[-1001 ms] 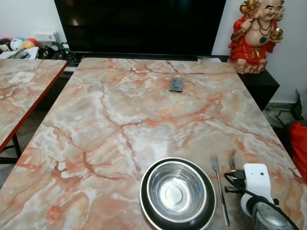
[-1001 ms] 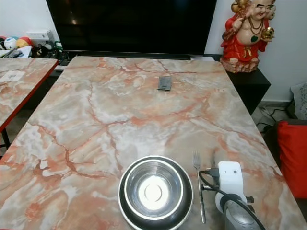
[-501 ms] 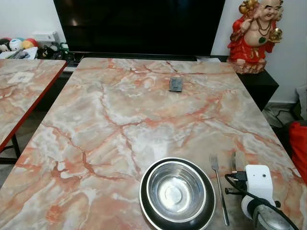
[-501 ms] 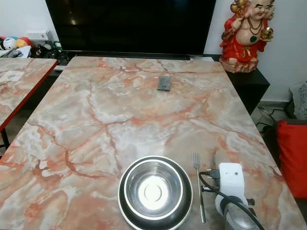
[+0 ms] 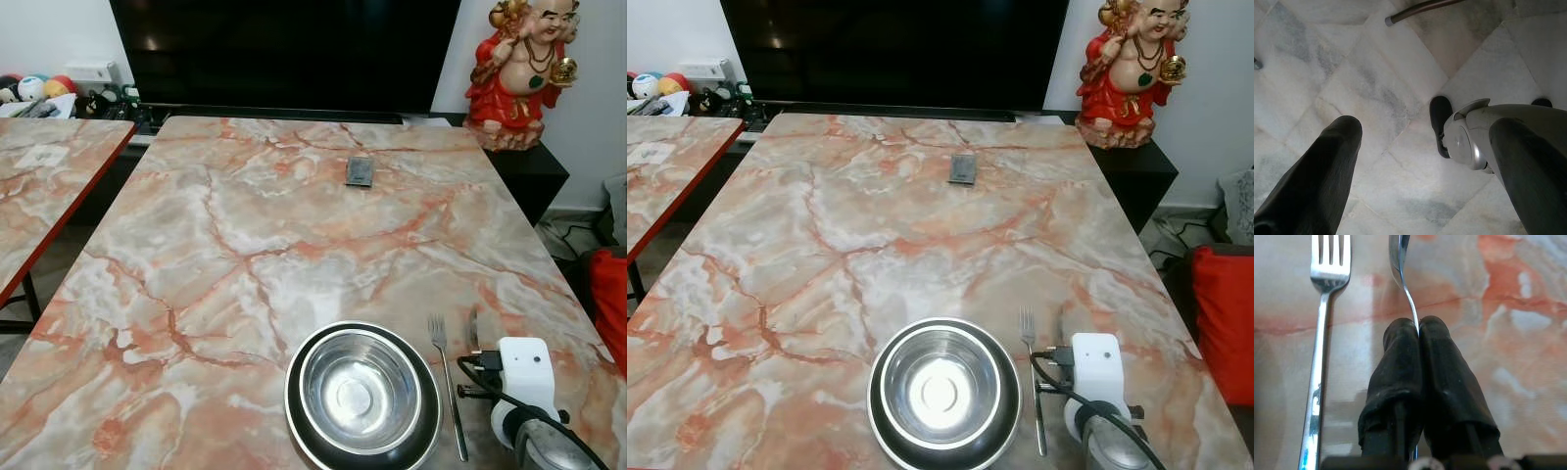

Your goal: Setting the table

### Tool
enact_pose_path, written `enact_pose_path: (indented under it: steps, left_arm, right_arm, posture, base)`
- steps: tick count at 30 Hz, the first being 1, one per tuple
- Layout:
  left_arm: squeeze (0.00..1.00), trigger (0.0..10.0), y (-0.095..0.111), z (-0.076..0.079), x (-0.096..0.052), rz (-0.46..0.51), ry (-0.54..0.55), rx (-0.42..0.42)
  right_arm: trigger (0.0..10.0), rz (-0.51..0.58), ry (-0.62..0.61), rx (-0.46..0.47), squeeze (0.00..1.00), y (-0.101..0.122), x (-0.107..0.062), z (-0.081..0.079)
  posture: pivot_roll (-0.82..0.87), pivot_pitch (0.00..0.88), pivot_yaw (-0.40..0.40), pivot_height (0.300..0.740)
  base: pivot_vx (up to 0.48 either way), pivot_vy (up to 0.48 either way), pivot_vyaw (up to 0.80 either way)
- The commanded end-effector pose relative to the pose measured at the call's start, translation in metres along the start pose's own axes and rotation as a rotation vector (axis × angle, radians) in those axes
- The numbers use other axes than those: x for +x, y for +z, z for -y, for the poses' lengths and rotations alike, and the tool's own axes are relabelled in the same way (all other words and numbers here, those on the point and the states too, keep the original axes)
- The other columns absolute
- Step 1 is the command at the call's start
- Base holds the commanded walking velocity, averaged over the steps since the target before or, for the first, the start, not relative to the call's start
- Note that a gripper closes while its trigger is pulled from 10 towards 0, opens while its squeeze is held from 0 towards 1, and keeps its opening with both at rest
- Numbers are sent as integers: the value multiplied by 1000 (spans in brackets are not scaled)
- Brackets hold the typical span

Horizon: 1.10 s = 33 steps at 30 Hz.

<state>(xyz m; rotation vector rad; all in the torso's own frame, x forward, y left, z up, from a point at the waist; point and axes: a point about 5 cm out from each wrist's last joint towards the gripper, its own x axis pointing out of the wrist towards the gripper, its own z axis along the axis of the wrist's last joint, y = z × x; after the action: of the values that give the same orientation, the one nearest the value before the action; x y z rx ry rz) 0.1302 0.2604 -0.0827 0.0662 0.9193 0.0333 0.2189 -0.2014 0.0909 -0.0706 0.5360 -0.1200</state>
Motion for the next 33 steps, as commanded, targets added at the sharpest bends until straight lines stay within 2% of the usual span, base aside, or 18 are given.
enact_pose_path:
  steps: [1,2,21,22,24,33]
  left_arm:
    - [0,10000,-8,-3,-3,-31,4,14]
    - [0,10000,-8,-3,-3,-31,4,13]
    - [0,10000,-7,-3,-3,-31,5,11]
    - [0,10000,-7,-3,-3,-31,5,11]
    - [0,10000,-7,-3,-3,-31,5,11]
    - [0,10000,-7,-2,-3,-30,5,10]
  right_arm:
    - [10000,-8,18,8,0,-3,1,-2]
    - [10000,-11,22,10,275,-4,2,-3]
    - [10000,-4,-6,12,259,-3,6,4]
    - [10000,-3,-6,12,282,-3,6,4]
    - [10000,4,-4,12,408,-1,6,4]
    - [10000,11,-1,7,380,1,6,4]
  posture:
    - [-43,114,-39,740]
    - [-43,114,-39,740]
    - [-39,116,-40,740]
    - [-39,116,-40,740]
    - [-41,117,-40,740]
    - [-41,118,-43,740]
  base:
    - [0,0,0]
    - [0,0,0]
    - [0,0,0]
    - [0,0,0]
    - [0,0,0]
    - [0,0,0]
